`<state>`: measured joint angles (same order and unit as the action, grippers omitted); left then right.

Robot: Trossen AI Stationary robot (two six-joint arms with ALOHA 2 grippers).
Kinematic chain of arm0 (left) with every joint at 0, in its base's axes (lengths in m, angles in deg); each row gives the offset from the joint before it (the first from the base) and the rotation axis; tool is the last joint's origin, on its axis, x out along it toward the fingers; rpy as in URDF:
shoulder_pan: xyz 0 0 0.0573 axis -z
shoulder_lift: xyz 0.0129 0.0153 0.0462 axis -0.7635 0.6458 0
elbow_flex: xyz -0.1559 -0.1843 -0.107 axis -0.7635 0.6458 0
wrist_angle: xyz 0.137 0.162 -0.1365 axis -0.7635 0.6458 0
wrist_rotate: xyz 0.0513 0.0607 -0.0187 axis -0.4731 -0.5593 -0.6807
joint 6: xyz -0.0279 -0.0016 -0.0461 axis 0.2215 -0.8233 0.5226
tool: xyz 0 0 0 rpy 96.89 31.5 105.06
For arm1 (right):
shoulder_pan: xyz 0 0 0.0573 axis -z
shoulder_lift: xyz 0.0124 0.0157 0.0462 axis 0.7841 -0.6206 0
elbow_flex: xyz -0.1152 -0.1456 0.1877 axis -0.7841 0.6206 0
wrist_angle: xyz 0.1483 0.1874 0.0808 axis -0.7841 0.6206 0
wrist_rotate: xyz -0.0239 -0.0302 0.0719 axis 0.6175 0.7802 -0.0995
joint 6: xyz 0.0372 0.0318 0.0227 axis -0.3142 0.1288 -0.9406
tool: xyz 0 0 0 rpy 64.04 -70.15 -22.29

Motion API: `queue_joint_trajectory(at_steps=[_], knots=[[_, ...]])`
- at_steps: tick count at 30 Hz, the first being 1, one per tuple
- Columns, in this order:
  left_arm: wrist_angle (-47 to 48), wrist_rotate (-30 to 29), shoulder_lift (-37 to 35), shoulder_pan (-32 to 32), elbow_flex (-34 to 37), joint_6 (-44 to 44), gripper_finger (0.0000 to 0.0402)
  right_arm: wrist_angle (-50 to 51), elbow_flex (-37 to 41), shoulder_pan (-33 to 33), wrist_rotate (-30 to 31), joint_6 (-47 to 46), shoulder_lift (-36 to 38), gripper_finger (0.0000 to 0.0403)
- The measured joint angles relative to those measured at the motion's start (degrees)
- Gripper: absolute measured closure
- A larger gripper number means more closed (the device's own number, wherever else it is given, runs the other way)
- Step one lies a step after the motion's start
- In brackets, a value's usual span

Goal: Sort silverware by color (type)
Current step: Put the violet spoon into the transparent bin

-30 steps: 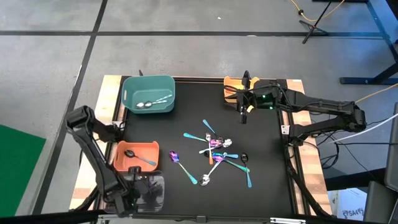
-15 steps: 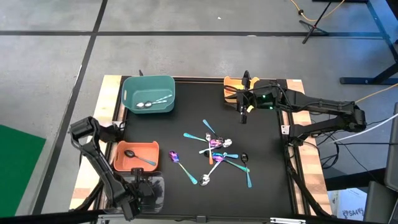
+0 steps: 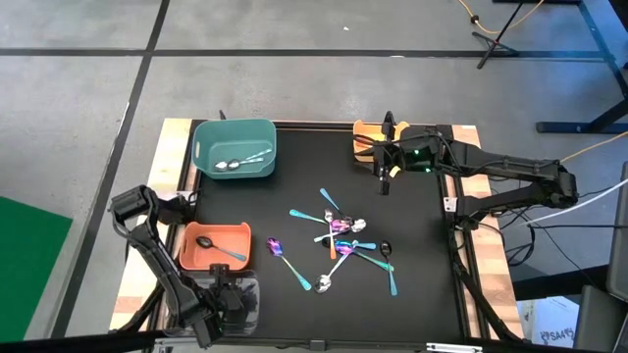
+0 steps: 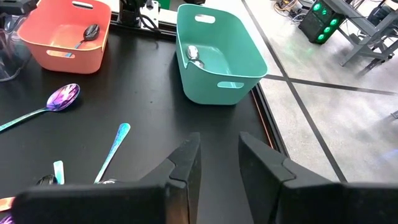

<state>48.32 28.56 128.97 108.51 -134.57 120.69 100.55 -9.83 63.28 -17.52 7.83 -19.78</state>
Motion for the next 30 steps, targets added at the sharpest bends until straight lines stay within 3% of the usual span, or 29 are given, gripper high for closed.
queue_joint_trajectory(at_steps=[6,19,30], knots=[[-0.3,0.5,0.0,0.0,0.0,0.1,0.0385,0.0,0.0,0.0,0.0,0.0,0.0,0.0306],[0.0,0.6,0.1,0.0,0.1,0.1,0.0302,0.0,0.0,0.0,0.0,0.0,0.0,0.0306],[0.8,4.4,-0.4,0.0,-2.5,1.7,0.0295,0.0,0.0,0.0,0.0,0.0,0.0,0.0306]])
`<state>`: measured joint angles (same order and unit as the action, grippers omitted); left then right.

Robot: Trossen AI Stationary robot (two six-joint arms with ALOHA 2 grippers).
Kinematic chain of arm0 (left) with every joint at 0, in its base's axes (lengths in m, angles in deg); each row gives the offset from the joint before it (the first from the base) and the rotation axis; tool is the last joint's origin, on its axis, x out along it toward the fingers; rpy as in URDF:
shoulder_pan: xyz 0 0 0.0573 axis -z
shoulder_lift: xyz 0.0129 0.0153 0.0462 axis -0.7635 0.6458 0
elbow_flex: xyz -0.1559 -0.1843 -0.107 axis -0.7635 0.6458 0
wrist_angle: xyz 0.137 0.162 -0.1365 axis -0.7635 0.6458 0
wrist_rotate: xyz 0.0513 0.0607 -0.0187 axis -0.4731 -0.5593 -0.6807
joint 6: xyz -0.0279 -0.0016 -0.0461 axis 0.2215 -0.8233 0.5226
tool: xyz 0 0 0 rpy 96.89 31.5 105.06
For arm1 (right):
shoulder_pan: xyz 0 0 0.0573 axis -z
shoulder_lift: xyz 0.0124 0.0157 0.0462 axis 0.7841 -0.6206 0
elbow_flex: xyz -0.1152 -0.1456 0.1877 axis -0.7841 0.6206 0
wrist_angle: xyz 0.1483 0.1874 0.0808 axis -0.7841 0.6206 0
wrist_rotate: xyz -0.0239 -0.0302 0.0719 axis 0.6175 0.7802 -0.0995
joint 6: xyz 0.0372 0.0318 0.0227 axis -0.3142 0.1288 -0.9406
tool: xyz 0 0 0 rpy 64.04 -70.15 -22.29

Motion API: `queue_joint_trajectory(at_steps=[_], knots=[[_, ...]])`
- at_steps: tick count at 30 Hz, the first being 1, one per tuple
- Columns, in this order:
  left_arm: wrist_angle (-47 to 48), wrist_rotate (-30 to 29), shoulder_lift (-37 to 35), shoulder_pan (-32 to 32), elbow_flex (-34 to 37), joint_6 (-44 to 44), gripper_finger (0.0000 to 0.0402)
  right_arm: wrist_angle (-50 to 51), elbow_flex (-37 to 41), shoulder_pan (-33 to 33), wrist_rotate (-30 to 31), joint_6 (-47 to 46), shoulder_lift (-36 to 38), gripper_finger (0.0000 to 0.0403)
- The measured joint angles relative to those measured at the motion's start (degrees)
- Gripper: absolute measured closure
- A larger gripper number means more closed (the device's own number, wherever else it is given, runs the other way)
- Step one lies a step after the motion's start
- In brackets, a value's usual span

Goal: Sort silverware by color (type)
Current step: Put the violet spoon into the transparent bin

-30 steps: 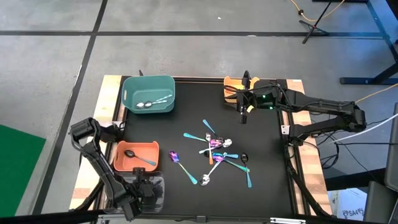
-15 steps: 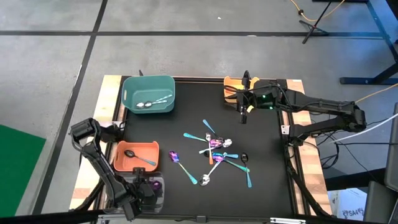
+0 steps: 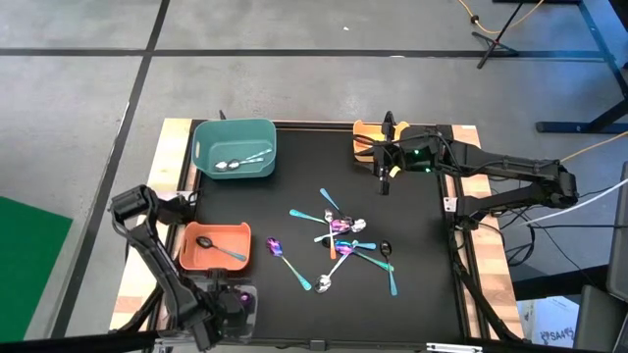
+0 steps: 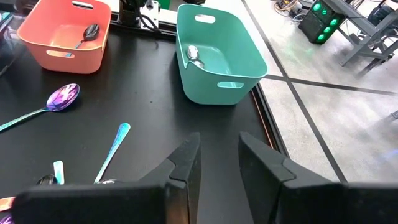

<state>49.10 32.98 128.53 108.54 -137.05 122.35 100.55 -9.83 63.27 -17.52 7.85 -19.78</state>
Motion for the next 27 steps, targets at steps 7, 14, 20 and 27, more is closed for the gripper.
queue_joint_trajectory(at_steps=[7,14,20,27], knots=[[7.1,-0.9,0.0,0.0,-3.4,0.4,0.0295,0.0,0.0,0.0,0.0,0.0,0.0,0.0306],[19.0,-0.6,0.0,0.0,-12.5,0.8,0.0295,0.0,0.0,0.0,0.0,0.0,0.0,0.0306],[27.7,-0.8,0.0,-1.4,-23.9,5.0,0.0295,0.0,0.0,0.0,0.0,0.0,0.0,0.0306],[30.6,-1.5,-0.1,-6.7,-34.9,6.4,0.0295,0.0,0.0,0.0,0.0,0.0,0.0,0.0306]])
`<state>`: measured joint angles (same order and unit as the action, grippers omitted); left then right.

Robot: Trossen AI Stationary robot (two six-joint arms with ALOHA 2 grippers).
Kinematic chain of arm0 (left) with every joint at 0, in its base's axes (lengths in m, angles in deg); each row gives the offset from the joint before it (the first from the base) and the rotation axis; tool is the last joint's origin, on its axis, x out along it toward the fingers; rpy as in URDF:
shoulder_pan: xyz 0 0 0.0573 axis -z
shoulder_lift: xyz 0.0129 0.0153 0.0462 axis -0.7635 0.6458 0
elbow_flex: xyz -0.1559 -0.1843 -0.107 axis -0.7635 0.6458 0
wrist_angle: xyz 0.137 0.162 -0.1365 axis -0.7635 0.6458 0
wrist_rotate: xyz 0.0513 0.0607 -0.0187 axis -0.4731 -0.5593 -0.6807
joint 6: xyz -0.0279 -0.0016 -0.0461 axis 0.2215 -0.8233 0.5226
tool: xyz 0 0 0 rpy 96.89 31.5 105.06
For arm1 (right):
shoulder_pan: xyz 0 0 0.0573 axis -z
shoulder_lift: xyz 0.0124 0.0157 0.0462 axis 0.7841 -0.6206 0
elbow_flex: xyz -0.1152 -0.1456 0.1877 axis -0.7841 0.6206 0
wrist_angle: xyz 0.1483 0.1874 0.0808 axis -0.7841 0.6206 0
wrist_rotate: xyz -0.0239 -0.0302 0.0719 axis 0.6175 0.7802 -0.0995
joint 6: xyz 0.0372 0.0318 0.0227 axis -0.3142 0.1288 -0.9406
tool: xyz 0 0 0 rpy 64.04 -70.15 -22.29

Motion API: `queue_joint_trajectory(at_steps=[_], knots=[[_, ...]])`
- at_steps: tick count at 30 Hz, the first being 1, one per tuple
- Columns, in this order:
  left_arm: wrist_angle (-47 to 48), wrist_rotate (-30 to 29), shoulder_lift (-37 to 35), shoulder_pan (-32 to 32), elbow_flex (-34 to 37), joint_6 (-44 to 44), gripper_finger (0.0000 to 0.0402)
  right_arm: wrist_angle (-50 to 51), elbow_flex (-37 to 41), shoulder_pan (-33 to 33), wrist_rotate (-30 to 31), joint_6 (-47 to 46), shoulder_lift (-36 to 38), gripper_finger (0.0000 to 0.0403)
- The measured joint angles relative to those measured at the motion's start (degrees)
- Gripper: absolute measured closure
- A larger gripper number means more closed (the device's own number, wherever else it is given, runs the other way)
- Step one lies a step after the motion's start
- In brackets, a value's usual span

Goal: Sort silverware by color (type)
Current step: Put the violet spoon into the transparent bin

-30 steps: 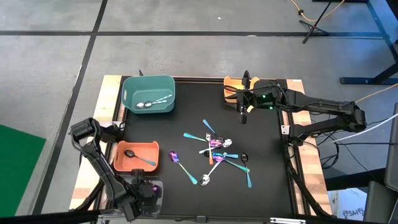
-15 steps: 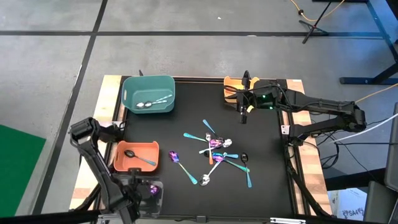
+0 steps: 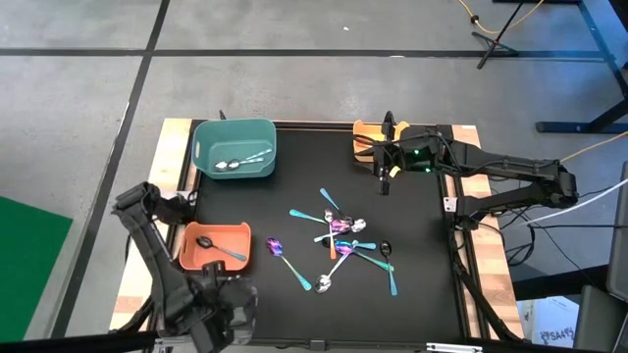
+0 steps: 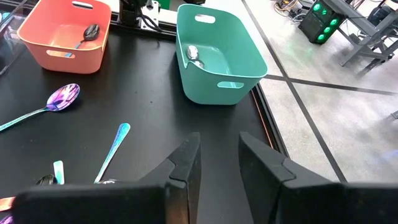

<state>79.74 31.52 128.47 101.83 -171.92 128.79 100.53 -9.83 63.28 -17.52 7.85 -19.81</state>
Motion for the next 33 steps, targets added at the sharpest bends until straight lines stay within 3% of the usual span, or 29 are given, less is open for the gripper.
queue_joint_trajectory(at_steps=[6,17,28,33], knots=[[-0.9,0.0,0.0,-7.5,-5.4,1.0,0.0295,0.0,0.0,0.0,0.0,0.0,0.0,0.0306],[-1.6,2.9,0.0,-21.9,-7.3,14.1,0.0295,0.0,0.0,0.0,0.0,0.0,0.0,0.0306],[-6.9,3.7,0.0,-29.3,-7.3,15.7,0.0295,0.0,0.0,0.0,0.0,0.0,0.0,0.0306],[-8.1,3.6,0.2,-31.7,-7.3,25.9,0.0295,0.0,0.0,0.0,0.0,0.0,0.0,0.0306]])
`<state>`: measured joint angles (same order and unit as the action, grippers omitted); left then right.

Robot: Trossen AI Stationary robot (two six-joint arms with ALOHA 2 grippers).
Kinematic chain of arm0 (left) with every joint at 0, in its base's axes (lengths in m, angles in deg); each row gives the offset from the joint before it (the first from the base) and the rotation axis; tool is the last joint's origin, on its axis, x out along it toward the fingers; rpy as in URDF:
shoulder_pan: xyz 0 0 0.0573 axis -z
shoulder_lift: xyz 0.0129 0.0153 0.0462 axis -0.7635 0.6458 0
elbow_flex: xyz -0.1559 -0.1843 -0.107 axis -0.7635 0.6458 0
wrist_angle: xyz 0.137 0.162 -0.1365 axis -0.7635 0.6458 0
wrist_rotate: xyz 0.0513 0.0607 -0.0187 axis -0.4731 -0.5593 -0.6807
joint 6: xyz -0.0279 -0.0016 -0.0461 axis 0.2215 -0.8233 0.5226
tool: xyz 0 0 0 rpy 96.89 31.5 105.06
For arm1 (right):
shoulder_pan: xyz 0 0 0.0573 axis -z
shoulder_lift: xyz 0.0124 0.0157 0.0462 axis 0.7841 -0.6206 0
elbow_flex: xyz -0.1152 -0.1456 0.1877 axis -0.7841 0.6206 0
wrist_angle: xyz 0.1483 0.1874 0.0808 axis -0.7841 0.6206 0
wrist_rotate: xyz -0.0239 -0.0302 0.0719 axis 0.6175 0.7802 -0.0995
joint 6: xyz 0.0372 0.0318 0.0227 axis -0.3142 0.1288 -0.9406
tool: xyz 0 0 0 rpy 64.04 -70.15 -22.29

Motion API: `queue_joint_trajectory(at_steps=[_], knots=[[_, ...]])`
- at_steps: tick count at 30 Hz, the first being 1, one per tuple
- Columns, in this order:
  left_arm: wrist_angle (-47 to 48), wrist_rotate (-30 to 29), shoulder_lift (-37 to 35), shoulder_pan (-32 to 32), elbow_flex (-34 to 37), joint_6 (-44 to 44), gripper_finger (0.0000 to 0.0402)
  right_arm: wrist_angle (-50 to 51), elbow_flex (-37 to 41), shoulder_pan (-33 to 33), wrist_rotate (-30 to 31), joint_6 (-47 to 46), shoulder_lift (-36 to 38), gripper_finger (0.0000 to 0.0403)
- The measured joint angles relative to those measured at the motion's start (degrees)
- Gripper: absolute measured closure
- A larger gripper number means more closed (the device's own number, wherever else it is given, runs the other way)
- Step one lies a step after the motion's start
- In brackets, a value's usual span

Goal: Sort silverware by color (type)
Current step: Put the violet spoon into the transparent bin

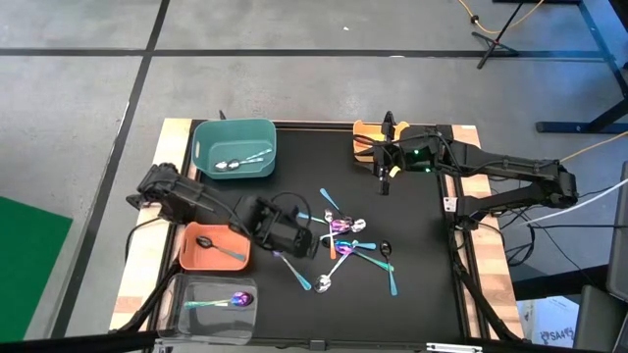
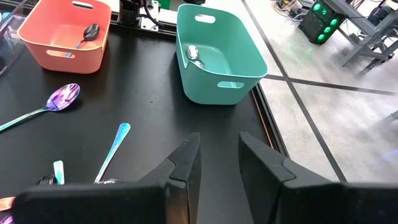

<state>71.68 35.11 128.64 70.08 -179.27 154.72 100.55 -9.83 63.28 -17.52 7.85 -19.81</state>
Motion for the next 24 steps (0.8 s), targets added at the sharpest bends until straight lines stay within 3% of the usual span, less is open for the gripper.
queue_joint_trajectory(at_steps=[16,24], knots=[[-2.0,1.8,5.4,1.1,0.0,20.1,0.0295,0.0,0.0,0.0,0.0,0.0,0.0,0.0306],[-2.3,5.2,11.0,2.5,0.0,21.7,0.0295,3.4,0.0,0.0,0.0,0.0,0.0,0.0306]])
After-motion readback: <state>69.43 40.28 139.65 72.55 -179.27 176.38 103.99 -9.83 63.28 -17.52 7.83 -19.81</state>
